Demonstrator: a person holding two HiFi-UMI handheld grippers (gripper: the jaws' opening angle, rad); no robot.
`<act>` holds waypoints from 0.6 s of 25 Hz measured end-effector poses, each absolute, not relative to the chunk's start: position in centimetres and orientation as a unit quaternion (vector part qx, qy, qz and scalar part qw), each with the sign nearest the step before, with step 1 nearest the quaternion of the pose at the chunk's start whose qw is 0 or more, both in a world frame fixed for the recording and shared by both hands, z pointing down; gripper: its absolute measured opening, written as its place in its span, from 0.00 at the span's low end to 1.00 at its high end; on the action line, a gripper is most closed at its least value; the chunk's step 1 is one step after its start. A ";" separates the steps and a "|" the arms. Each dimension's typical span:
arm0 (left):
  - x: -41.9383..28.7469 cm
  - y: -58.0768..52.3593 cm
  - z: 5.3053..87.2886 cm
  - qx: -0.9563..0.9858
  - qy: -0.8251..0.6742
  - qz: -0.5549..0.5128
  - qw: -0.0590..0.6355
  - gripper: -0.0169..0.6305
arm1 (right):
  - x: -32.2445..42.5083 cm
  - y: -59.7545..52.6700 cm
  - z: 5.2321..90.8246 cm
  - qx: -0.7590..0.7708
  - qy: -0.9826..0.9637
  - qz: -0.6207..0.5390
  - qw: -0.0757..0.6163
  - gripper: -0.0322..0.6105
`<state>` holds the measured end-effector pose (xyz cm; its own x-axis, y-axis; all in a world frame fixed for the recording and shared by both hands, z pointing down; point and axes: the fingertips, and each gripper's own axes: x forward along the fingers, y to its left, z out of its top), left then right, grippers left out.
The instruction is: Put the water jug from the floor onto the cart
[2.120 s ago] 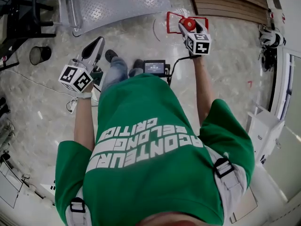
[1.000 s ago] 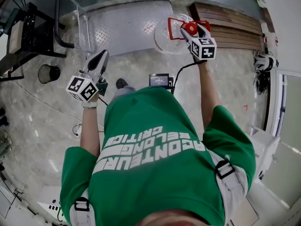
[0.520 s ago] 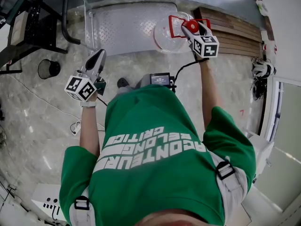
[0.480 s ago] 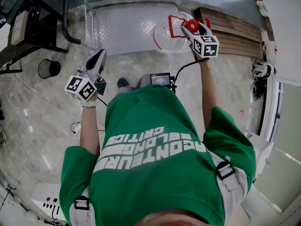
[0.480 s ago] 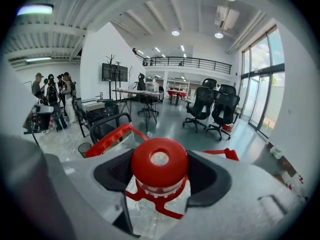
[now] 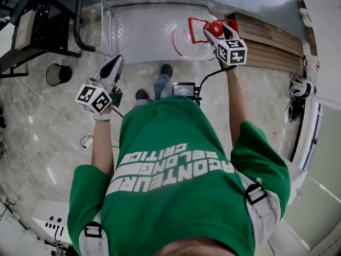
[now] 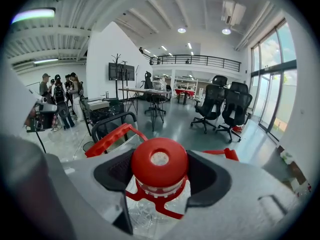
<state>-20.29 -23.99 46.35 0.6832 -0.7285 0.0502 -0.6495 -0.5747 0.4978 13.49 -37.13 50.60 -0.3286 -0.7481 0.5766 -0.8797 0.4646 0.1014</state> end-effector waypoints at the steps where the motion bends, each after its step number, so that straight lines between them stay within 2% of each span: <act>1: -20.1 -24.6 46.3 0.884 -0.391 -0.078 0.245 0.05 | 13.4 -37.7 50.8 0.500 -0.809 0.115 0.286 0.51; 15: -14.9 -33.1 45.2 0.885 -0.401 -0.047 0.234 0.05 | 14.1 -46.1 54.0 0.441 -0.834 0.112 0.313 0.51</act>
<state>-14.90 -33.05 45.23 0.6739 -0.7315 0.1038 -0.6874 -0.5693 0.4510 14.10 -46.11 54.02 -0.4156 -0.6647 0.6209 -0.8047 0.5869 0.0897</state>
